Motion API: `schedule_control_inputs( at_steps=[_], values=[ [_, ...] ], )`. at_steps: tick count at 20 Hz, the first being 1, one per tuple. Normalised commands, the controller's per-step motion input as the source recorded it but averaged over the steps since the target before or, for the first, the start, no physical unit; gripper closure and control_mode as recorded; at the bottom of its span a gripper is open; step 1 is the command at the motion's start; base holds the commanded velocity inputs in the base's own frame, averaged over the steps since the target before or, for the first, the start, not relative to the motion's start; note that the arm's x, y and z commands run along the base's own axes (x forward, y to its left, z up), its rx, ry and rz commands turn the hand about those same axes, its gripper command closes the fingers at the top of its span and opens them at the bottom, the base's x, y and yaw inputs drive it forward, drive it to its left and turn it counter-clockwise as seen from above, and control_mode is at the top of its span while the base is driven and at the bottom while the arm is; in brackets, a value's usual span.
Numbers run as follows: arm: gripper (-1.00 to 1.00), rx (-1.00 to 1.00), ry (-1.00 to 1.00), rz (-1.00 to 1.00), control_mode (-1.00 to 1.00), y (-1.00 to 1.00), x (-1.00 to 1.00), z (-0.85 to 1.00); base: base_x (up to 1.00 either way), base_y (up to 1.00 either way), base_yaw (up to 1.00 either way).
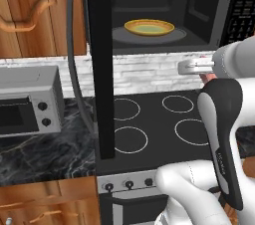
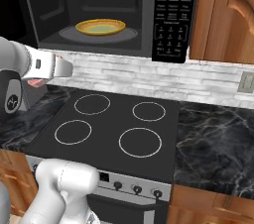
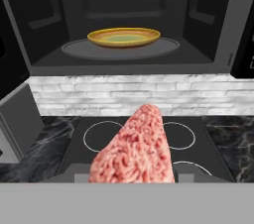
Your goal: Transport the steak from the fridge to the microwave and turn on the microwave.
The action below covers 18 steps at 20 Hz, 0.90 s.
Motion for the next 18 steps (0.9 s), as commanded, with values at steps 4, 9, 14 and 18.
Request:
schedule_control_inputs(
  at_steps=[4,9,14,18],
  values=[
    [1.00,0.00,0.00,0.00,1.00,0.00,0.00,0.00,0.36,0.18,0.00],
    [1.00,0.00,0.00,0.00,1.00,0.00,0.00,0.00,0.39,0.20,0.00],
    [1.00,0.00,0.00,0.00,1.00,0.00,0.00,0.00,0.23,0.11,0.00],
    [1.00,0.00,0.00,0.00,1.00,0.00,0.00,0.00,0.00,0.00,0.00]
  ],
)
